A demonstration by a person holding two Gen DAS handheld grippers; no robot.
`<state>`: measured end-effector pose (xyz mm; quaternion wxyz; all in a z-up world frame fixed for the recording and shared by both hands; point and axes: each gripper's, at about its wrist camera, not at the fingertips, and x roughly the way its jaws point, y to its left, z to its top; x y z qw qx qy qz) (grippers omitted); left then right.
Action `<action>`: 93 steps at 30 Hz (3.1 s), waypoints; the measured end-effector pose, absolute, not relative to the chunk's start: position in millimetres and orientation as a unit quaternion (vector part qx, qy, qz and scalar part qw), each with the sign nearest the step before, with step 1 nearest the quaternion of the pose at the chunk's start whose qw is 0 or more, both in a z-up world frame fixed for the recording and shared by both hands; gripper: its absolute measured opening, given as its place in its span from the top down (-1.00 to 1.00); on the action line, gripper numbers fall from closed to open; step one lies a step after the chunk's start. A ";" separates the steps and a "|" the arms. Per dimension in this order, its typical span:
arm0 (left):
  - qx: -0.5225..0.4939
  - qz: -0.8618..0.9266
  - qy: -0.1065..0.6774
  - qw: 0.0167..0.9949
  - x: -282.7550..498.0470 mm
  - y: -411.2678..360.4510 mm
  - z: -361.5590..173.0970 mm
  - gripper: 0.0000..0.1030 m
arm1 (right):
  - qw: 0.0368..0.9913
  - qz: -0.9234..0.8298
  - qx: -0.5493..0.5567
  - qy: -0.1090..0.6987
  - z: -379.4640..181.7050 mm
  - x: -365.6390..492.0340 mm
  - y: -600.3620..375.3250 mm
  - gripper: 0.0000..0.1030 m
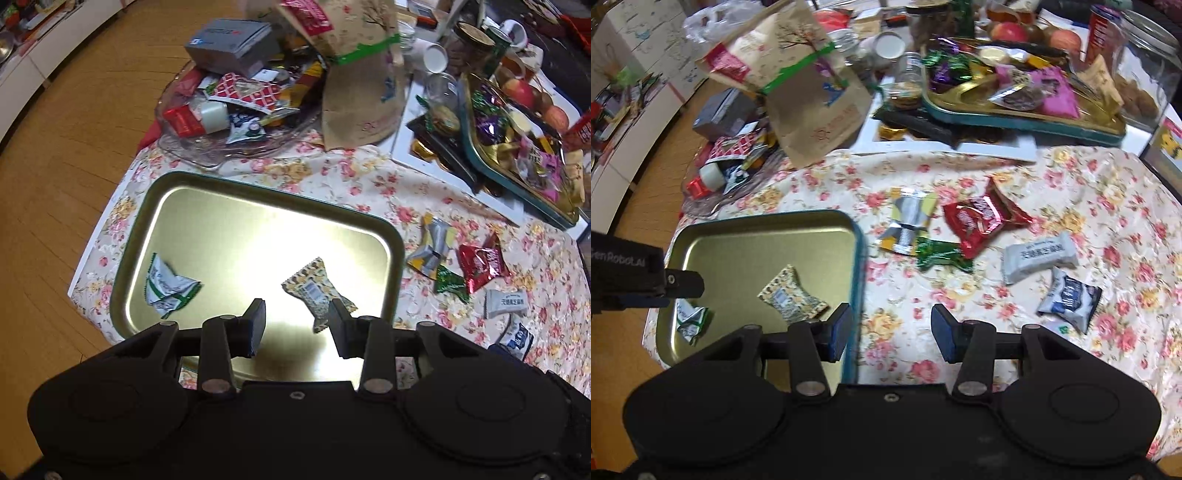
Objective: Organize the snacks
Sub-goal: 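Grasp the blue-white packet with the right gripper while the left gripper moves toward the gold candy, then close the left gripper on the gold-wrapped candy while the right gripper holds the blue-white packet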
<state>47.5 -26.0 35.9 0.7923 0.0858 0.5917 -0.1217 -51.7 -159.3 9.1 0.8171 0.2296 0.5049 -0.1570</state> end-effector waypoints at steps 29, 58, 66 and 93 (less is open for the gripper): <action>0.103 -0.212 0.587 0.774 7.8 -113.6 52.3 0.09 | 0.754 -0.322 0.304 0.485 -7.2 -136.2 -298.7 0.03; 0.062 -0.215 0.598 0.770 22.3 -95.6 57.0 0.09 | 0.703 -0.368 0.323 0.516 -73.9 -76.5 -290.4 -0.05; 0.061 -0.207 0.597 0.773 26.0 -84.7 56.6 0.09 | 0.706 -0.392 0.280 0.519 -87.2 -71.9 -274.7 -0.03; 0.145 -0.230 0.593 0.758 -1.4 -133.3 27.1 0.09 | 0.719 -0.345 0.297 0.525 -60.8 -110.2 -301.4 0.11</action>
